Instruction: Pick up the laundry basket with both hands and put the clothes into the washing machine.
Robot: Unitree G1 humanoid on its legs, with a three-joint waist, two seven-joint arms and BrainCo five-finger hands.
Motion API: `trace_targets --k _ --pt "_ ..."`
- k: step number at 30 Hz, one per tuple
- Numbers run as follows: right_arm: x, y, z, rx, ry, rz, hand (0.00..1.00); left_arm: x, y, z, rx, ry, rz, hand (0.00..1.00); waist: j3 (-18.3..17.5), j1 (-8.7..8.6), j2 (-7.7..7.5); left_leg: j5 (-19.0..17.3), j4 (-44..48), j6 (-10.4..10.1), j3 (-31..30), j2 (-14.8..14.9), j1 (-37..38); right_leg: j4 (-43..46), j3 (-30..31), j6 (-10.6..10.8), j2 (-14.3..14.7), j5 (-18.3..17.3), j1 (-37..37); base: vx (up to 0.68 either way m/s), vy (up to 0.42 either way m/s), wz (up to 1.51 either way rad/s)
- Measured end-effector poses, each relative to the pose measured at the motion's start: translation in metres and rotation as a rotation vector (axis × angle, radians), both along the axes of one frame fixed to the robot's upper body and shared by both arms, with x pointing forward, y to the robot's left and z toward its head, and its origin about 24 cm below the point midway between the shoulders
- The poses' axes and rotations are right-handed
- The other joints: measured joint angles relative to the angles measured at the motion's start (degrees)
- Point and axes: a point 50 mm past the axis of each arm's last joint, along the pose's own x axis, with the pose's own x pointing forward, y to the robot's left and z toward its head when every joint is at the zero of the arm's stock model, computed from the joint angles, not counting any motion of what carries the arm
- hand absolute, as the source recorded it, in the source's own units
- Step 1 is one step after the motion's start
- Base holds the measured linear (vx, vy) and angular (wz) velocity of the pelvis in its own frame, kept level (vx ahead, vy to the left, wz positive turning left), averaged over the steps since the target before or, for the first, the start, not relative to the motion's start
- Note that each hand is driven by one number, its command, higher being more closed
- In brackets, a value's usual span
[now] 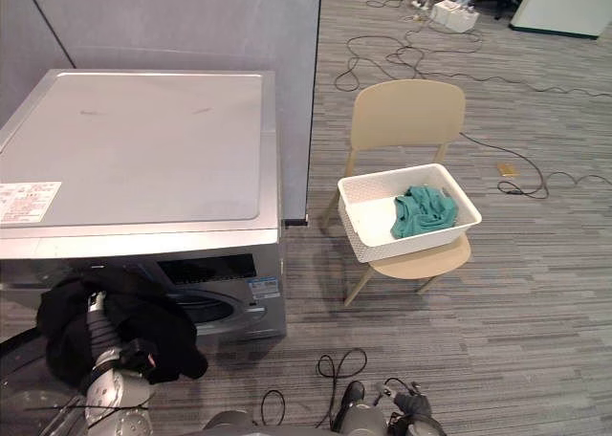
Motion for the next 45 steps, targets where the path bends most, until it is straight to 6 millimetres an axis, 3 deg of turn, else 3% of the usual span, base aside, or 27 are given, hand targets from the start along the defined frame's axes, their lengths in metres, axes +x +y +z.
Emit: trace_targets --k 2,4,5,6,7,9,10,11,12,13,16,17,18,19,20,21,23,24,25,28,31,35,38,39,41,42,45 --pt "0.001 -0.013 0.006 -0.022 -0.042 -0.07 0.0 0.007 -0.004 0.004 0.027 -0.012 -0.025 1.0 0.5 -0.06 0.48 -0.1 1.2 -0.1 2.1 -1.9 -0.4 4.8 -3.4 -1.0 -5.1 -0.7 0.3 -0.08 0.141 0.77" --pt "-0.001 -0.02 0.009 -0.042 -0.054 -0.079 0.0 0.012 -0.007 0.007 0.048 -0.019 -0.036 1.0 1.0 -0.3 0.49 0.3 3.7 3.0 2.2 -3.8 -1.2 6.5 -3.9 -0.9 -7.2 -0.6 2.2 -0.11 0.18 0.77" --pt "0.004 -0.019 0.012 -0.038 -0.077 -0.072 0.0 0.01 -0.007 0.007 0.065 -0.012 -0.039 1.0 1.1 0.22 1.55 -0.5 3.8 5.1 2.7 -4.1 -0.9 10.3 -1.5 -0.6 -7.3 -3.2 1.8 -0.11 0.177 0.46" --pt "0.012 -0.007 0.011 -0.001 -0.104 -0.06 0.0 0.008 -0.006 0.006 0.065 -0.004 -0.034 1.0 1.3 0.73 0.33 -0.7 3.9 6.2 1.5 -5.5 -0.8 18.7 2.1 0.8 -6.5 -8.3 0.8 -0.11 0.146 0.81" --pt "0.012 0.005 0.008 0.035 -0.105 -0.064 0.0 0.005 -0.009 0.002 0.06 0.015 -0.045 1.0 0.9 0.53 -0.76 -0.1 3.6 7.0 -1.0 -6.8 -1.4 23.9 5.0 3.2 -3.4 -13.9 1.6 -0.06 0.06 1.0" --pt "0.01 0.014 0.005 0.064 -0.102 -0.075 0.0 0.004 -0.015 -0.002 0.049 0.029 -0.082 1.0 0.7 0.38 -1.5 1.8 2.4 7.3 -5.2 -9.2 -2.4 24.9 9.2 4.0 2.4 -19.4 3.6 -0.03 -0.048 1.41" --pt "0.006 0.015 0.004 0.072 -0.094 -0.073 0.0 0.003 -0.023 -0.005 0.036 0.042 -0.117 1.0 0.2 0.93 -2.41 3.6 1.6 7.3 -7.6 -11.7 -3.7 22.4 12.9 1.2 6.5 -22.9 4.5 -0.02 -0.062 1.29" --pt "0.006 0.015 0.004 0.071 -0.097 -0.07 0.0 0.003 -0.024 -0.006 0.033 0.044 -0.124 1.0 0.0 1.3 -2.7 4.0 1.6 7.2 -8.1 -12.2 -4.2 21.3 13.4 -0.2 6.6 -23.7 4.8 -0.04 -0.04 1.15" --pt "0.015 0.012 0.008 0.057 -0.121 -0.052 0.0 0.003 -0.028 -0.007 0.025 0.047 -0.141 1.0 0.3 2.89 -1.91 4.2 2.5 6.9 -9.7 -13.5 -6.1 16.5 14.9 -3.1 7.2 -25.1 7.3 -0.11 -0.01 0.92" --pt "0.017 0.011 0.01 0.046 -0.125 -0.036 0.0 0.004 -0.031 -0.008 0.013 0.047 -0.166 1.0 0.7 3.36 -0.94 5.5 3.5 4.8 -12.1 -14.4 -7.9 12.3 12.3 -3.0 7.1 -25.2 9.1 -0.1 -0.005 1.18" --pt "0.019 0.012 0.011 0.039 -0.133 -0.038 0.0 0.008 -0.041 -0.003 0.004 0.018 -0.22 1.0 1.2 3.28 0.08 6.5 6.0 -0.4 -11.4 -13.7 -10.8 7.4 3.8 -3.0 6.4 -23.7 13.5 -0.12 -0.002 1.54" --pt "0.025 0.009 0.015 0.021 -0.154 -0.022 0.0 0.009 -0.045 0.001 0.004 -0.004 -0.247 1.0 1.7 3.32 0.89 5.1 8.6 -2.7 -3.1 -9.4 -12.7 6.5 0.6 -3.3 7.1 -23.5 14.9 -0.08 0.047 1.11" --pt "0.034 0.009 0.021 0.007 -0.191 0.001 0.0 0.006 -0.045 0.0 -0.003 0.0 -0.255 1.0 1.8 3.3 2.0 4.3 11.1 -1.4 7.6 -4.5 -13.9 6.6 -0.6 -3.4 7.4 -23.4 15.1 -0.08 0.071 0.78" --pt "0.042 0.009 0.024 -0.002 -0.213 0.02 0.0 0.003 -0.045 -0.002 -0.008 0.01 -0.253 1.0 1.8 3.33 2.32 3.3 12.2 0.2 12.5 -2.2 -14.0 6.6 -0.6 -3.6 7.3 -23.3 15.1 -0.05 0.111 0.19" --pt "0.056 0.014 0.031 -0.011 -0.256 0.058 0.0 -0.004 -0.042 -0.003 -0.02 0.019 -0.251 1.0 1.8 3.26 2.42 1.3 14.9 3.8 17.2 2.5 -14.4 6.6 -0.5 -3.3 7.2 -23.1 15.2 0.0 0.118 -0.08" --pt "0.063 0.021 0.034 -0.011 -0.277 0.095 0.0 -0.009 -0.042 -0.004 -0.023 0.028 -0.252 1.0 1.9 3.18 2.26 1.0 16.7 4.3 15.5 5.7 -15.1 6.6 -0.1 -2.9 6.8 -22.8 15.3 0.03 0.114 -0.09" --pt "0.064 0.03 0.033 -0.002 -0.272 0.124 0.0 -0.011 -0.047 -0.007 -0.04 0.038 -0.276 1.0 1.9 3.27 2.25 2.0 14.1 3.0 7.4 8.0 -15.0 6.6 0.1 -1.8 5.6 -22.3 15.6 0.06 0.191 -0.06" --pt "0.063 0.037 0.03 0.013 -0.26 0.14 0.0 -0.013 -0.047 -0.009 -0.056 0.042 -0.273 1.0 1.8 3.22 2.3 5.2 9.6 3.2 2.5 9.2 -13.4 6.7 0.4 -0.8 4.8 -21.7 15.6 0.12 0.438 -0.05" --pt "0.059 0.041 0.026 0.029 -0.24 0.141 0.0 -0.014 -0.049 -0.012 -0.085 0.046 -0.273 1.0 1.6 2.85 2.61 8.1 6.8 -1.7 1.0 8.2 -11.7 6.6 0.6 0.9 3.1 -21.2 15.4 0.09 0.354 -0.04" --pt "0.045 0.063 0.014 0.107 -0.181 0.158 0.0 -0.011 -0.059 -0.024 -0.169 0.063 -0.307 1.0 2.1 2.73 -0.34 7.8 7.0 0.2 1.3 4.5 -11.9 2.5 0.5 2.4 0.2 -17.4 16.0 0.1 0.356 -0.08" --pt "0.048 0.071 0.014 0.129 -0.181 0.207 0.0 0.0 -0.086 -0.045 -0.254 0.123 -0.454 1.0 2.2 1.82 -0.88 7.7 7.1 0.4 2.4 3.7 -13.1 2.7 0.7 3.3 -1.1 -13.9 13.6 0.01 0.245 -0.21" --pt "0.063 0.079 0.019 0.133 -0.214 0.246 0.0 0.021 -0.131 -0.059 -0.298 0.186 -0.704 1.0 4.7 1.56 -1.0 6.2 8.5 1.8 6.7 3.9 -14.5 6.1 7.4 3.5 -2.2 -13.8 5.9 -0.12 0.135 -0.83" --pt "0.094 0.094 0.029 0.12 -0.254 0.382 0.0 0.055 -0.152 -0.052 -0.238 0.177 -0.83 1.0 10.3 0.0 -1.8 5.2 9.0 2.4 12.0 4.5 -14.6 9.1 10.3 3.2 -4.1 -13.3 -0.5 -0.22 0.089 -1.06" --pt "0.107 0.097 0.035 0.091 -0.266 0.471 0.0 0.071 -0.154 -0.046 -0.213 0.159 -0.848 1.0 12.2 -0.33 -1.21 5.0 9.0 2.1 14.1 5.4 -15.4 8.4 8.4 0.4 -5.2 -11.9 -2.6 -0.33 0.127 -1.23" --pt "0.126 0.106 0.047 0.062 -0.305 0.562 0.0 0.091 -0.158 -0.036 -0.232 0.125 -0.834 1.0 13.6 -1.61 0.5 5.1 10.0 2.0 14.7 7.1 -19.1 5.1 3.2 -1.9 -5.4 -8.0 -4.9 -0.25 0.16 -0.9" --pt "0.134 0.11 0.051 0.058 -0.319 0.583 0.0 0.106 -0.155 -0.03 -0.255 0.11 -0.797 1.0 14.5 -1.84 0.55 5.6 11.2 2.4 14.1 7.3 -21.4 2.4 3.4 0.0 -4.5 -3.9 -6.5 -0.17 0.13 -0.67" --pt "0.15 0.119 0.062 0.056 -0.367 0.616 0.0 0.137 -0.15 -0.014 -0.316 0.071 -0.676 1.0 16.8 -2.9 0.53 5.8 13.2 2.6 11.4 8.0 -26.2 0.6 5.3 2.7 -2.9 0.0 -10.4 -0.09 -0.008 -0.47"
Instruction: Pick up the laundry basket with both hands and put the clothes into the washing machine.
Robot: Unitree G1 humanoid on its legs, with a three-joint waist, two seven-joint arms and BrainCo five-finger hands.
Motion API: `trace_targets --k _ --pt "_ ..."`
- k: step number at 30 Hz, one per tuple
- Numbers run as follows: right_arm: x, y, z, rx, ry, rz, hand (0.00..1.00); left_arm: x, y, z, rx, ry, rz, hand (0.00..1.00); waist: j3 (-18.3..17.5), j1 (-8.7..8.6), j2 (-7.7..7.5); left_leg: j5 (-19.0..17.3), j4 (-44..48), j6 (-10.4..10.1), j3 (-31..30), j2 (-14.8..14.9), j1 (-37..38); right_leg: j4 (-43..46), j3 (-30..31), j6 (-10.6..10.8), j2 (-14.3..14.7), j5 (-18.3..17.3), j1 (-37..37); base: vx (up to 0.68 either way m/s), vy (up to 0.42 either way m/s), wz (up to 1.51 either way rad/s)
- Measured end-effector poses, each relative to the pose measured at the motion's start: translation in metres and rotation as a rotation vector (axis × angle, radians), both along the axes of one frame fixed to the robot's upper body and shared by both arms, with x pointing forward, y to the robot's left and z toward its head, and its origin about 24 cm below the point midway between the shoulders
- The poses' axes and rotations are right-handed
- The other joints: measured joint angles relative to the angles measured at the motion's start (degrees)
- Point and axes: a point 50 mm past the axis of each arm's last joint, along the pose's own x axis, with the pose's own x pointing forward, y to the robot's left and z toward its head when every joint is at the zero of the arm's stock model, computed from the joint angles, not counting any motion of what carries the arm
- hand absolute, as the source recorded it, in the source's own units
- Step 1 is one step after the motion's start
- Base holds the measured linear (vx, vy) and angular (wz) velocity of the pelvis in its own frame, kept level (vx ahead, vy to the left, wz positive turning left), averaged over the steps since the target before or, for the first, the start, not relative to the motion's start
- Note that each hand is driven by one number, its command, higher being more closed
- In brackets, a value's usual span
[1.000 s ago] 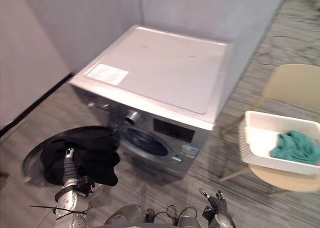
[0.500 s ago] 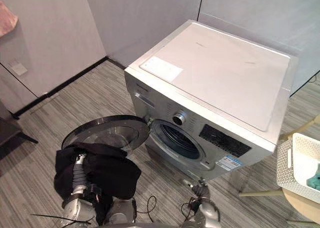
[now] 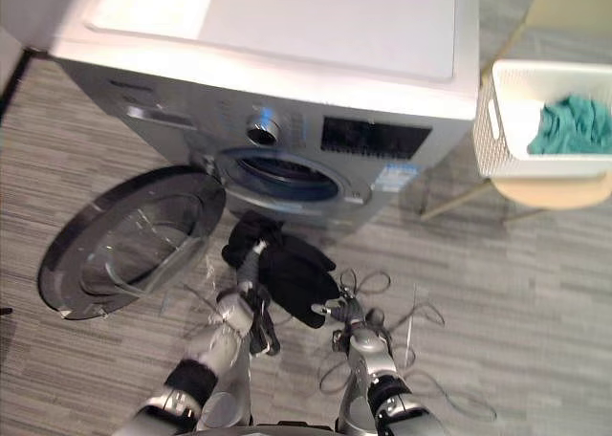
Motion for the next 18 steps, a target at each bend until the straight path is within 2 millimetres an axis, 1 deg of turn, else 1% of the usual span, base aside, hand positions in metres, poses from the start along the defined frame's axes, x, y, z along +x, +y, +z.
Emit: trace_targets --k 1,2,3,4,6,7,8,9,10,11,12,13,14,15,16,18 --pt "0.001 0.002 0.001 0.013 -0.004 0.0 0.0 0.01 0.001 0.007 -0.017 -0.004 0.034 1.0 0.4 -0.15 -0.05 0.6 -0.1 0.2 0.0 -0.1 -1.6 0.2 0.1 0.3 -0.1 0.4 -1.8 -0.07 -0.064 -0.04" --pt "0.002 0.004 0.002 0.035 -0.006 -0.005 0.0 0.024 0.003 0.019 -0.04 -0.02 0.079 1.0 1.6 -0.82 -0.12 1.8 -0.5 0.2 -0.4 -0.4 -3.1 0.8 0.0 0.3 -0.4 0.8 -3.4 -0.08 -0.094 0.13" --pt "0.002 0.007 0.002 0.076 -0.007 -0.017 0.0 0.036 0.011 0.033 -0.083 -0.041 0.15 1.0 2.8 -1.33 -0.56 2.6 -0.8 0.1 -0.9 -0.5 -4.4 2.2 -0.1 0.3 -0.6 0.6 -5.3 -0.06 -0.099 0.13" --pt "0.002 0.01 0.004 0.096 -0.012 -0.021 0.0 0.042 0.017 0.04 -0.098 -0.057 0.186 1.0 3.3 -1.51 -0.86 2.9 -0.8 -0.2 -0.9 -0.3 -5.2 3.1 0.0 0.0 -0.6 0.4 -6.5 -0.08 -0.126 -0.01" --pt "0.006 0.018 0.015 0.205 -0.076 -0.035 0.0 0.059 0.039 0.071 -0.136 -0.142 0.289 1.0 4.2 -2.01 -1.36 3.0 1.5 -0.4 -1.0 1.5 -9.5 7.9 0.1 -0.8 -0.6 -1.3 -12.0 -0.1 -0.146 -0.11" --pt "0.011 0.023 0.031 0.355 -0.157 -0.059 0.0 0.07 0.059 0.099 -0.16 -0.229 0.352 1.0 5.2 -2.95 -1.78 2.7 4.5 -0.7 -1.5 3.1 -13.2 12.5 0.4 -1.4 -0.6 -3.4 -16.2 -0.11 -0.155 -0.09" --pt "0.012 0.024 0.035 0.386 -0.178 -0.062 0.0 0.071 0.064 0.106 -0.161 -0.253 0.365 1.0 5.3 -3.15 -2.03 2.5 5.3 -0.9 -1.8 3.4 -14.1 13.7 0.5 -1.5 -0.7 -4.0 -17.3 -0.14 -0.186 -0.09" --pt "0.013 0.026 0.049 0.497 -0.251 -0.074 0.0 0.078 0.081 0.132 -0.164 -0.335 0.406 1.0 5.5 -3.38 -2.4 1.3 9.0 -1.0 -2.9 5.0 -18.0 18.8 0.9 -2.2 -1.0 -6.4 -21.5 -0.17 -0.207 -0.13" --pt "0.013 0.026 0.064 0.634 -0.332 -0.103 0.0 0.082 0.097 0.162 -0.161 -0.429 0.449 1.0 5.9 -3.77 -2.95 -0.8 14.9 -1.3 -4.9 7.1 -23.1 26.3 1.6 -3.0 -1.2 -9.8 -26.8 -0.17 -0.215 -0.12" --pt "0.013 0.025 0.069 0.666 -0.36 -0.112 0.0 0.082 0.103 0.173 -0.155 -0.468 0.461 1.0 5.9 -3.85 -3.0 -1.6 17.6 -1.7 -6.1 7.8 -25.4 29.5 1.7 -3.3 -1.4 -11.3 -28.8 -0.14 -0.193 -0.05" --pt "0.013 0.024 0.075 0.728 -0.389 -0.132 0.0 0.082 0.109 0.189 -0.148 -0.518 0.472 1.0 5.9 -4.39 -3.09 -2.7 20.8 -1.9 -7.5 8.7 -28.4 33.5 1.8 -3.9 -1.9 -13.2 -31.5 -0.08 -0.155 0.08" --pt "0.012 0.02 0.08 0.811 -0.424 -0.169 0.0 0.081 0.114 0.207 -0.146 -0.574 0.485 1.0 6.1 -4.63 -3.33 -3.5 24.6 -2.3 -9.1 9.4 -32.1 38.5 2.2 -4.7 -2.4 -15.4 -34.9 -0.08 -0.15 0.08" --pt "0.012 0.017 0.082 0.837 -0.435 -0.185 0.0 0.081 0.115 0.216 -0.146 -0.6 0.488 1.0 6.1 -4.58 -3.48 -3.8 26.1 -2.5 -9.9 9.8 -33.6 40.5 2.4 -5.1 -2.5 -16.2 -36.4 -0.13 -0.211 0.02" --pt "0.011 0.015 0.089 0.9 -0.466 -0.205 0.0 0.078 0.119 0.231 -0.142 -0.652 0.492 1.0 6.2 -4.57 -3.59 -4.5 29.0 -2.8 -11.2 10.6 -36.8 44.0 2.6 -5.8 -2.7 -17.7 -39.4 -0.12 -0.163 -0.04" --pt "0.011 0.014 0.092 0.941 -0.482 -0.209 0.0 0.078 0.119 0.237 -0.142 -0.674 0.495 1.0 6.2 -4.54 -3.59 -4.8 30.1 -2.9 -11.9 11.0 -38.2 45.5 2.8 -6.1 -2.6 -18.4 -40.8 -0.14 -0.178 -0.08" --pt "0.007 0.014 0.1 1.041 -0.519 -0.213 0.0 0.077 0.119 0.259 -0.14 -0.726 0.501 1.0 6.2 -4.51 -3.61 -5.2 33.5 -3.6 -13.5 12.4 -42.6 49.5 2.9 -7.2 -2.1 -20.0 -44.9 -0.11 -0.113 -0.14"
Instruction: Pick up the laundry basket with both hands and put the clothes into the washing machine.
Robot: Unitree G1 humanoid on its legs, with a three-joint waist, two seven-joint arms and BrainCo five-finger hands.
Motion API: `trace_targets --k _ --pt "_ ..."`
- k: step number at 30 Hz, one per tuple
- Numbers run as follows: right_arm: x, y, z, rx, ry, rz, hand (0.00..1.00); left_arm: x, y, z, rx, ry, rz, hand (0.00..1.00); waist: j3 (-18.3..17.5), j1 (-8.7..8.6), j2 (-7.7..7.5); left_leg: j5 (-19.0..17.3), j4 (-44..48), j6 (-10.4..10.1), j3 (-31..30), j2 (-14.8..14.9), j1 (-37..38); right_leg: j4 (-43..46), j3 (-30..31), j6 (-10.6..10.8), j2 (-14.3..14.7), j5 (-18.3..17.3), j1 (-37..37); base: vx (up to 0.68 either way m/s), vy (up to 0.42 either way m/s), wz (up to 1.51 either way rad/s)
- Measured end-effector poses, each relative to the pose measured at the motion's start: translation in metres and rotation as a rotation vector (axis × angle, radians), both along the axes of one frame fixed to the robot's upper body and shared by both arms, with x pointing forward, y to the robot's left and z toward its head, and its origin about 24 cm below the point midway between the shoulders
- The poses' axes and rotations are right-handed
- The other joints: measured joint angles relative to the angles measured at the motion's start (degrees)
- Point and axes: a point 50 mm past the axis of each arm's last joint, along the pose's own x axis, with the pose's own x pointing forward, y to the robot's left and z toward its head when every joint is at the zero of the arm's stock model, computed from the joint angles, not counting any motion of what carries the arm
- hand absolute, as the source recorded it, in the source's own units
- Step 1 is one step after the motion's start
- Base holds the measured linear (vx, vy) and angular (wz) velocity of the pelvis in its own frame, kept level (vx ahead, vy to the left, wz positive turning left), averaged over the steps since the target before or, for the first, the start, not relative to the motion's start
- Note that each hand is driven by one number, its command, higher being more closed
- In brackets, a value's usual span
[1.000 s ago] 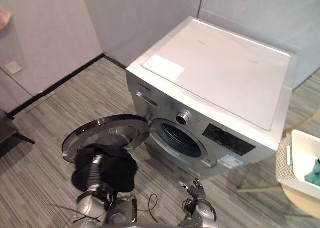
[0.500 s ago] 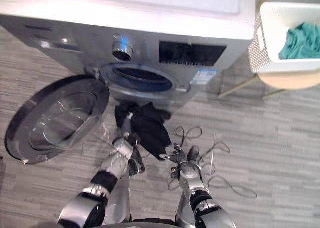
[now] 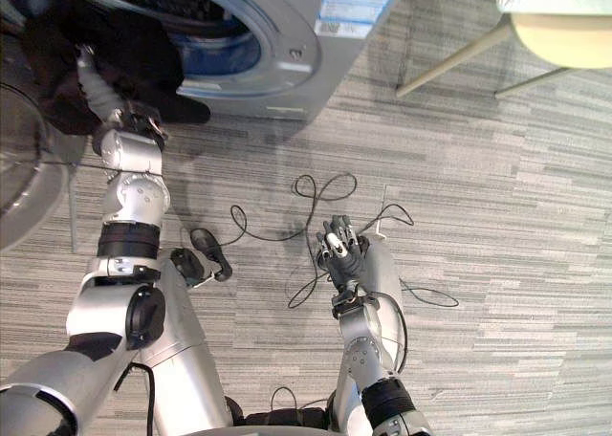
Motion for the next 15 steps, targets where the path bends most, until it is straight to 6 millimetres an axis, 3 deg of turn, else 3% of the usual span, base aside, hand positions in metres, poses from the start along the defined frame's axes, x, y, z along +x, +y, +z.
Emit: trace_targets --k 3,6,9,12,15 --pt "-0.004 0.002 0.011 0.097 -0.054 0.011 0.0 -0.002 -0.008 0.035 -0.007 -0.097 -0.042 1.0 0.0 -0.43 -0.01 -0.1 2.4 -0.2 -1.5 1.3 -4.4 2.6 0.0 -1.0 0.6 -0.7 -4.2 -0.09 -0.07 -0.18" --pt "-0.01 0.005 0.021 0.166 -0.105 0.043 0.0 -0.012 -0.026 0.092 0.055 -0.245 -0.098 1.0 0.0 -0.54 -0.05 -0.1 3.9 -0.3 -2.4 2.2 -8.3 3.8 0.0 -1.3 1.3 -0.7 -7.7 -0.06 -0.009 -0.16" --pt "-0.01 0.008 0.025 0.182 -0.123 0.063 0.0 -0.035 -0.045 0.151 0.136 -0.414 -0.145 1.0 0.0 -0.7 -0.09 -0.1 4.1 -0.4 -2.7 2.8 -10.0 3.8 0.0 -1.7 1.9 -0.4 -9.5 -0.02 0.006 -0.1" --pt "-0.012 0.01 0.029 0.192 -0.134 0.08 0.0 -0.051 -0.036 0.175 0.142 -0.493 -0.145 1.0 -0.1 -0.96 -0.16 0.1 3.5 -0.5 -2.4 3.0 -10.9 3.1 -0.1 -2.2 2.3 -0.1 -10.8 0.02 -0.005 -0.07" --pt "-0.014 0.011 0.029 0.195 -0.139 0.099 0.0 -0.063 -0.036 0.185 0.154 -0.551 -0.157 1.0 -0.1 -0.68 -0.25 0.1 3.4 -0.5 -2.5 3.8 -11.7 2.0 -0.8 -2.6 3.2 0.2 -10.9 0.04 -0.015 -0.13"
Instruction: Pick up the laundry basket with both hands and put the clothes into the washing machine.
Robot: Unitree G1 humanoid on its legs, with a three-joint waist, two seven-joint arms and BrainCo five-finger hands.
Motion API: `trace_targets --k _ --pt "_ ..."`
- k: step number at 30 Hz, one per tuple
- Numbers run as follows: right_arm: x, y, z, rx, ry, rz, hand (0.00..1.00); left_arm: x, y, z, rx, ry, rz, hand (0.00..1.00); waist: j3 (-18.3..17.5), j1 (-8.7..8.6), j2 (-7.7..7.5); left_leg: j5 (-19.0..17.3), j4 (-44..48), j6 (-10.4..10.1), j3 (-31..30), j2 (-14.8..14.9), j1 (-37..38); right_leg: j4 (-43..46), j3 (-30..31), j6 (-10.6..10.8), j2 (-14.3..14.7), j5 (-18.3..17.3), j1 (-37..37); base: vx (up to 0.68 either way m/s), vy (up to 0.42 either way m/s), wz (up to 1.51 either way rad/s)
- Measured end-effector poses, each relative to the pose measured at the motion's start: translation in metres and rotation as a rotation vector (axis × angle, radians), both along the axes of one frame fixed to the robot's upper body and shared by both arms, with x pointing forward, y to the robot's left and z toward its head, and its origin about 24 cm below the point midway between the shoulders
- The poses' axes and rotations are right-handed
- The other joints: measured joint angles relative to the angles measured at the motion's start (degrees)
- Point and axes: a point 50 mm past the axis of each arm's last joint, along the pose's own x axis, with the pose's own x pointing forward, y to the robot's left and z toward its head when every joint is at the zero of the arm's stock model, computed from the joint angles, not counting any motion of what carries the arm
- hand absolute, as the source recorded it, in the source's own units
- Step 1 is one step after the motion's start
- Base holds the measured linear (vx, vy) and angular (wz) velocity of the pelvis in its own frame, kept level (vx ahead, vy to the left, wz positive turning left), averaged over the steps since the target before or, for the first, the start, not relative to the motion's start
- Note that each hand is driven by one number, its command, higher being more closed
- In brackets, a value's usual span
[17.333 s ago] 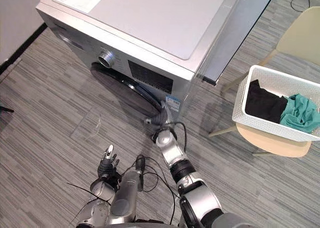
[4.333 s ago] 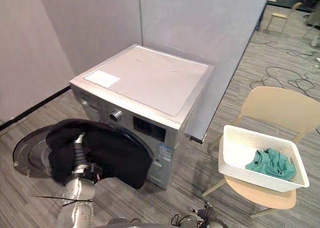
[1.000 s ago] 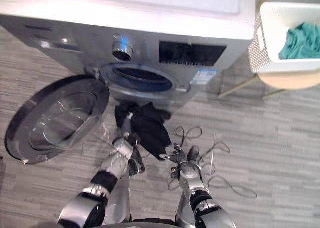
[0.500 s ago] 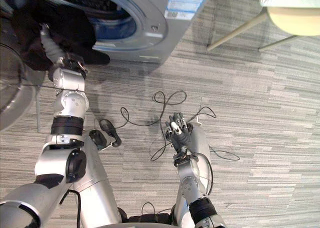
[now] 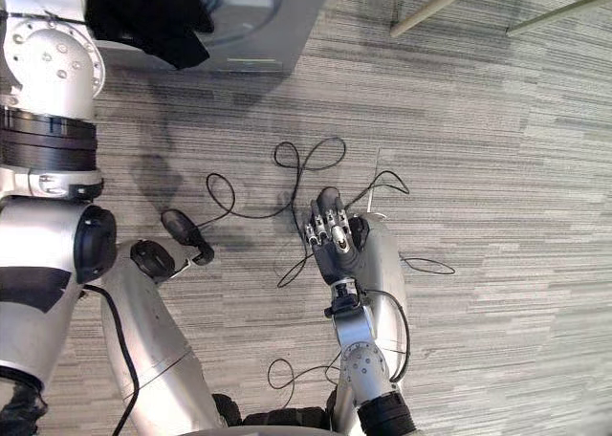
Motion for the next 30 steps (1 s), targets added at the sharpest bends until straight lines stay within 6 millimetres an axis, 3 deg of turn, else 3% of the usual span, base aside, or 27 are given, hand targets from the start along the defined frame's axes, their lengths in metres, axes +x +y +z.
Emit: trace_targets --k 4,7,9,11,12,15,16,17,19,22,28,30 --pt "-0.01 -0.003 0.001 0.006 -0.023 0.016 0.0 -0.01 0.013 0.009 0.014 -0.036 0.107 1.0 -0.1 0.31 -0.24 0.0 -0.4 0.0 0.5 1.0 0.0 -1.2 -0.2 -0.2 1.1 0.5 0.0 0.02 -0.017 -0.14" --pt "-0.015 -0.011 -0.002 -0.01 -0.012 0.0 0.0 -0.014 0.03 0.026 -0.003 -0.034 0.222 1.0 -0.3 0.83 -1.18 0.5 -2.7 -0.4 1.1 1.9 0.7 -4.2 -0.7 -0.5 2.4 2.0 0.5 -0.02 -0.019 -0.26" --pt "-0.014 -0.016 -0.006 -0.03 0.009 -0.015 0.0 -0.007 0.039 0.041 0.153 0.035 0.336 1.0 -0.4 0.84 -2.06 1.5 -5.0 -0.6 1.7 1.9 2.4 -6.7 -1.1 -0.6 3.0 3.0 2.1 -0.03 -0.046 -0.03" --pt "-0.014 -0.019 -0.012 -0.034 0.033 -0.028 0.0 0.001 0.041 0.037 0.333 0.091 0.476 1.0 -0.5 1.06 -2.33 2.6 -7.4 -0.6 2.7 1.5 4.3 -8.7 -1.5 -0.6 3.0 3.7 3.7 -0.02 -0.049 0.14" --pt "-0.014 -0.019 -0.016 -0.036 0.052 -0.029 0.0 0.003 0.041 0.037 0.427 0.119 0.572 0.0 -0.9 1.07 -2.96 3.4 -9.1 -0.7 3.2 1.0 5.1 -10.3 -1.8 -0.6 3.1 4.4 4.3 -0.02 -0.042 0.13" --pt "-0.015 -0.017 -0.026 -0.048 0.091 -0.023 0.0 0.007 0.019 0.041 0.708 0.114 0.892 0.0 -2.3 0.8 -5.07 4.9 -12.0 -0.4 4.4 0.6 5.3 -13.2 -2.2 -0.5 3.3 5.8 4.4 -0.03 -0.022 0.06" --pt "-0.016 -0.016 -0.027 -0.061 0.088 -0.016 0.0 0.012 0.009 0.034 0.874 0.094 1.107 0.0 -2.4 0.69 -5.17 5.2 -12.5 -0.3 4.3 0.2 5.3 -14.0 -2.5 -0.3 3.3 6.1 4.9 -0.02 0.001 0.05" --pt "-0.016 -0.016 -0.028 -0.062 0.082 -0.011 0.0 0.016 0.002 0.028 0.965 0.082 1.206 0.0 -2.4 0.62 -5.16 5.2 -12.8 -0.2 4.2 0.1 5.4 -14.4 -2.6 -0.2 3.2 6.3 5.1 -0.02 0.009 0.07" --pt "-0.017 -0.014 -0.029 -0.067 0.064 0.005 0.0 0.031 -0.017 -0.002 1.25 0.023 1.468 0.0 -2.4 0.5 -5.14 5.4 -13.6 0.0 4.4 -0.1 5.8 -16.1 -3.0 0.1 3.4 7.1 6.0 -0.01 0.007 -0.02" --pt "-0.017 -0.014 -0.03 -0.068 0.065 0.0 0.0 0.047 -0.025 -0.034 1.476 -0.002 1.618 0.0 -2.4 0.65 -5.14 5.5 -14.3 0.1 5.2 -0.1 6.4 -17.2 -2.8 0.4 3.7 7.7 6.4 -0.02 0.006 -0.06" --pt "-0.019 -0.017 -0.035 -0.081 0.079 0.014 0.0 0.047 -0.022 -0.035 1.515 -0.02 1.701 0.0 -2.4 1.71 -5.11 5.8 -15.7 -0.3 6.4 0.1 9.2 -18.3 -2.2 0.3 4.3 8.0 7.9 -0.02 -0.029 -0.03" --pt "-0.019 -0.017 -0.036 -0.077 0.073 0.011 0.0 0.04 -0.02 -0.019 1.331 0.042 1.575 0.0 -2.5 1.92 -5.07 6.1 -16.7 -0.3 6.8 0.1 9.6 -19.9 -2.3 0.4 4.8 8.6 8.3 -0.04 -0.022 -0.08"
